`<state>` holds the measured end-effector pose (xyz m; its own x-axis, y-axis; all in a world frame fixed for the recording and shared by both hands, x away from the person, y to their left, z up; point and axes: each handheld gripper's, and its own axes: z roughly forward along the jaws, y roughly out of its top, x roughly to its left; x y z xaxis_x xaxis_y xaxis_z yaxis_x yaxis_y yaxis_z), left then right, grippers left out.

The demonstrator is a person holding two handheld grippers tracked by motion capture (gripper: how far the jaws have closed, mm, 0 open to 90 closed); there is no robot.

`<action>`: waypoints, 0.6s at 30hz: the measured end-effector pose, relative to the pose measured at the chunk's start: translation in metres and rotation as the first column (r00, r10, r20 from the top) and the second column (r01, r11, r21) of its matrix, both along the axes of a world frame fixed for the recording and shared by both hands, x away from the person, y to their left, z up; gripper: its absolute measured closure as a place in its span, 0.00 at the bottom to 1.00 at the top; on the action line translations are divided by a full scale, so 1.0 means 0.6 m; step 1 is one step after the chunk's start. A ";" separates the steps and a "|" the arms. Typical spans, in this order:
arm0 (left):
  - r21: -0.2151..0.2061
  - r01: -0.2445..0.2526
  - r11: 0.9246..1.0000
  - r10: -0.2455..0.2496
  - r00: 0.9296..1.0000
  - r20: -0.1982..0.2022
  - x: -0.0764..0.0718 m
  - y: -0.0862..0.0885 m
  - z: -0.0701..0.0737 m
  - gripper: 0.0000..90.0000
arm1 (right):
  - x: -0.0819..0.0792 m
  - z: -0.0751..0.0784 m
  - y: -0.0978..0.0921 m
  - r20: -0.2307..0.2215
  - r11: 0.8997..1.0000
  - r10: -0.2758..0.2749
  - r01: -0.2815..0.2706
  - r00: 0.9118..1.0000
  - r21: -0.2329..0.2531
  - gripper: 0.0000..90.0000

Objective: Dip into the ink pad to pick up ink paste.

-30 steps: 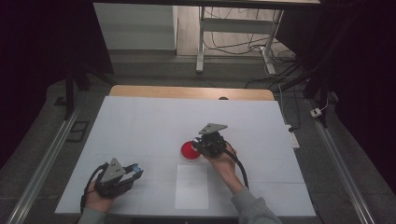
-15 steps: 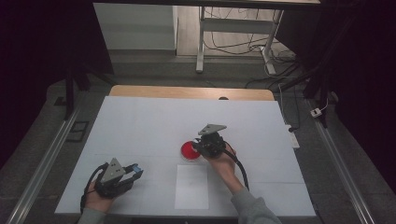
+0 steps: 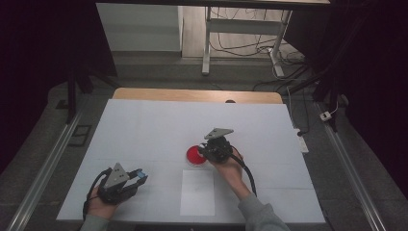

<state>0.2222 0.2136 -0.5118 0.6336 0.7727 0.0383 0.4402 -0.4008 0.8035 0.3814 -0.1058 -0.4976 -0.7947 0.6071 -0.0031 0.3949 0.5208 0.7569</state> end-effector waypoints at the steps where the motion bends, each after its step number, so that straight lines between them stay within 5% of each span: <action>1: 0.000 0.000 1.000 0.000 1.000 0.000 0.000 0.000 0.000 0.73 | 0.000 0.000 0.000 0.000 1.000 0.000 0.000 1.000 -0.001 0.84; 18: 0.000 -0.003 1.000 0.003 1.000 0.001 0.000 0.000 0.000 0.73 | -0.001 -0.005 0.002 -0.002 1.000 -0.003 0.003 1.000 -0.016 0.84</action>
<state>0.2222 0.2138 -0.5118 0.6313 0.7745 0.0389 0.4406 -0.3995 0.8039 0.3811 -0.1048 -0.5005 -0.7926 0.6097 -0.0109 0.3983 0.5311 0.7479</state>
